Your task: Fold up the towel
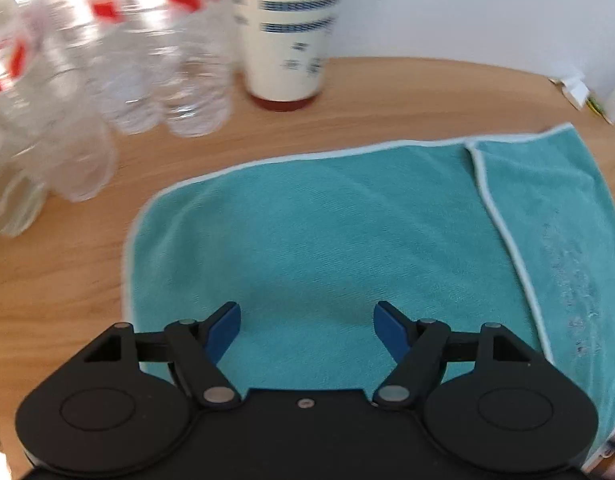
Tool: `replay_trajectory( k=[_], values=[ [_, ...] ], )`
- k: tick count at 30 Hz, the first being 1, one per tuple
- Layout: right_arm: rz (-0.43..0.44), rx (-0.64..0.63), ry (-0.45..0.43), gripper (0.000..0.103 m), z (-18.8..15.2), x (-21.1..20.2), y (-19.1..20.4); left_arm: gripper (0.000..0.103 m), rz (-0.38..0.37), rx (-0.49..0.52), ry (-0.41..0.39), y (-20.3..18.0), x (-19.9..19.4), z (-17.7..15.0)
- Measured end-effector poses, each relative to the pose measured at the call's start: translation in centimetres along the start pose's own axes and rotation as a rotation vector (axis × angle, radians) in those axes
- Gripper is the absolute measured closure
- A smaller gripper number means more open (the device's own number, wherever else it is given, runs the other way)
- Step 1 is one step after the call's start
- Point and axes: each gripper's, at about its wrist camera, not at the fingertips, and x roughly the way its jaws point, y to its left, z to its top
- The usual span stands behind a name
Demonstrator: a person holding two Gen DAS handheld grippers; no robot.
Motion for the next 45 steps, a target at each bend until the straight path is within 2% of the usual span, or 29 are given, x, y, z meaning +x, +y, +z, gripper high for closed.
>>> replay_trajectory(
  k=[4,5,6,9,12,13,16,19,23,28,34,36,38,42,44,45],
  values=[
    [-0.057,0.105,-0.096,0.079,4.8,1.7,-4.2,0.028,0.014,-0.063,0.036,1.5,-1.1,-3.1],
    [-0.052,0.123,-0.120,0.086,6.6,2.4,-5.1,0.028,0.025,-0.066,0.048,1.4,-1.2,-3.7],
    [-0.040,0.135,-0.135,0.088,7.9,2.9,-5.7,0.028,0.037,-0.066,0.057,1.2,-1.2,-4.3],
    [0.017,0.134,-0.170,0.088,11.6,4.5,-7.0,0.027,0.072,-0.072,0.078,0.8,-1.3,-5.9],
    [0.069,0.122,-0.164,0.088,15.1,7.2,-7.8,0.024,0.094,-0.121,0.071,0.6,-1.4,-6.4],
    [0.078,0.122,-0.162,0.088,15.7,7.8,-7.9,0.020,0.105,-0.146,0.076,0.7,-1.4,-6.4],
    [0.130,0.093,-0.114,0.088,18.0,11.2,-8.0,0.019,0.124,-0.207,0.088,1.2,-1.4,-6.4],
    [0.174,0.072,-0.046,0.090,19.2,13.9,-7.8,0.019,0.145,-0.268,0.090,1.3,-1.6,-6.6],
    [0.161,-0.003,0.002,0.103,20.4,16.6,-7.6,0.016,0.167,-0.318,0.081,1.3,-1.7,-7.0],
    [0.152,-0.020,-0.009,0.103,21.5,17.4,-7.5,0.013,0.191,-0.366,0.067,1.4,-1.7,-7.7],
    [0.126,-0.105,-0.016,0.100,21.9,17.4,-5.7,0.011,0.211,-0.411,0.080,1.5,-1.6,-8.0],
    [0.205,-0.098,-0.007,0.100,21.8,16.8,-5.1,0.012,0.239,-0.412,0.090,1.3,-2.0,-8.3],
    [0.221,-0.108,0.009,0.100,21.3,16.5,-5.1,0.012,0.262,-0.410,0.087,1.0,-2.8,-8.8],
    [0.195,-0.099,0.018,0.101,20.8,17.3,-4.6,0.012,0.272,-0.490,0.055,1.9,-5.0,-10.8],
    [0.201,-0.116,0.023,0.094,21.0,16.9,-3.8,0.011,0.290,-0.538,0.056,2.5,-6.2,-12.2],
    [0.206,-0.164,0.012,0.094,21.0,16.3,-2.8,0.011,0.291,-0.558,0.056,2.8,-6.7,-12.8]
  ],
)
